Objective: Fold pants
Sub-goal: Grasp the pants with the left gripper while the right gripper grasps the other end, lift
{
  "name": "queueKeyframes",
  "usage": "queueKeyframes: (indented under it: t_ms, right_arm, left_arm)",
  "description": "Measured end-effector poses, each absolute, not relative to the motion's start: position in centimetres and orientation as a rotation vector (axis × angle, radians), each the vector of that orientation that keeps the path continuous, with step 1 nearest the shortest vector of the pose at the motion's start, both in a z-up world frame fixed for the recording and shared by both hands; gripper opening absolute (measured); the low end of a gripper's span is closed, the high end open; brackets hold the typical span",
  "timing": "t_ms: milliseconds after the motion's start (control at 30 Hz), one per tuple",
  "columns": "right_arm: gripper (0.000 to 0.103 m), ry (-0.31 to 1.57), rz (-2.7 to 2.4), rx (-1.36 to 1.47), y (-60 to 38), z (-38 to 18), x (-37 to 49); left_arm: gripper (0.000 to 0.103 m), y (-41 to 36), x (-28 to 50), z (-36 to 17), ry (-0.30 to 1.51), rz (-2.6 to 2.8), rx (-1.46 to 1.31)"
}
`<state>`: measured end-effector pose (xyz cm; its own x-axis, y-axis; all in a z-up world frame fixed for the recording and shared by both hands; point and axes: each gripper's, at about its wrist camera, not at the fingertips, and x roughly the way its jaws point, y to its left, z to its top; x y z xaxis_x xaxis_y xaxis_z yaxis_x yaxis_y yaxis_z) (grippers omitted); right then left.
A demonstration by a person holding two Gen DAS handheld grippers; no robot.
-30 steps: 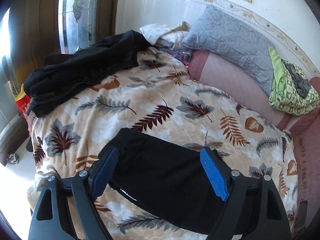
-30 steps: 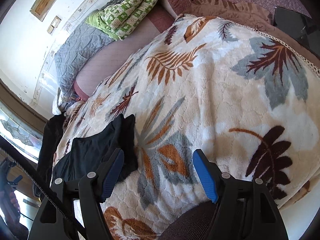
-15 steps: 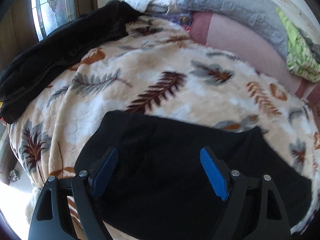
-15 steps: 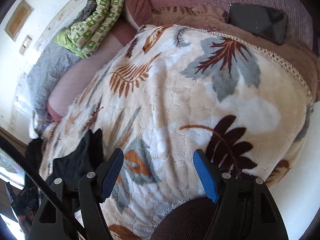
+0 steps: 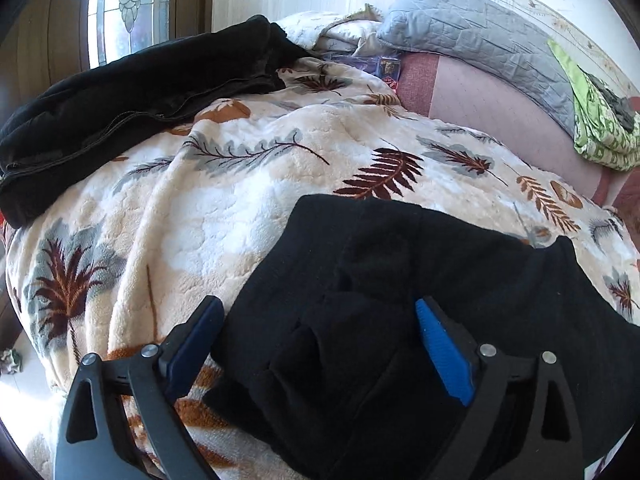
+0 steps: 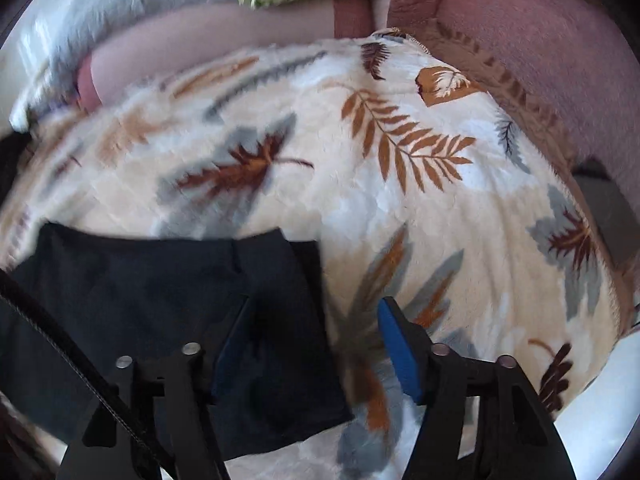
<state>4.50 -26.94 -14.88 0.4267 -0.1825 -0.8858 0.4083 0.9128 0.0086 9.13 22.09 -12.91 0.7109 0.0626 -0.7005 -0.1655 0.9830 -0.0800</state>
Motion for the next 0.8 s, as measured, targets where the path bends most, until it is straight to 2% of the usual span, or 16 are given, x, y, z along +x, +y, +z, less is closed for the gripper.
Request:
queueKeyframes:
  t_ms: [33,100,267,500,633,800]
  right_arm:
    - [0.082,1.054,-0.378,0.231,-27.2,-15.3,4.2]
    - [0.086,1.024,-0.409,0.286,-28.2,-15.5,3.5]
    - [0.086,0.944,-0.477,0.455,-30.3,-15.0,1.4]
    - [0.086,0.846,-0.537,0.390,-30.8,-13.3,-1.3]
    - [0.086,0.759,-0.491,0.557,-32.7,-12.8,-3.6]
    - [0.086,0.648,-0.366,0.735,-32.9,-12.3,-6.4]
  left_arm:
    - [0.095,22.1,9.1,-13.0,0.768,0.124,-0.141]
    - [0.096,22.3,8.9,-13.1,0.768,0.117,-0.143]
    - [0.098,22.4,9.0,-13.2,0.770,0.123,-0.151]
    - [0.098,22.2,8.7,-12.7,0.780,0.160,-0.154]
    - [0.097,21.0,7.1,-8.0,0.753,0.064,-0.145]
    - [0.097,14.0,7.2,-2.1,0.726,-0.257,-0.046]
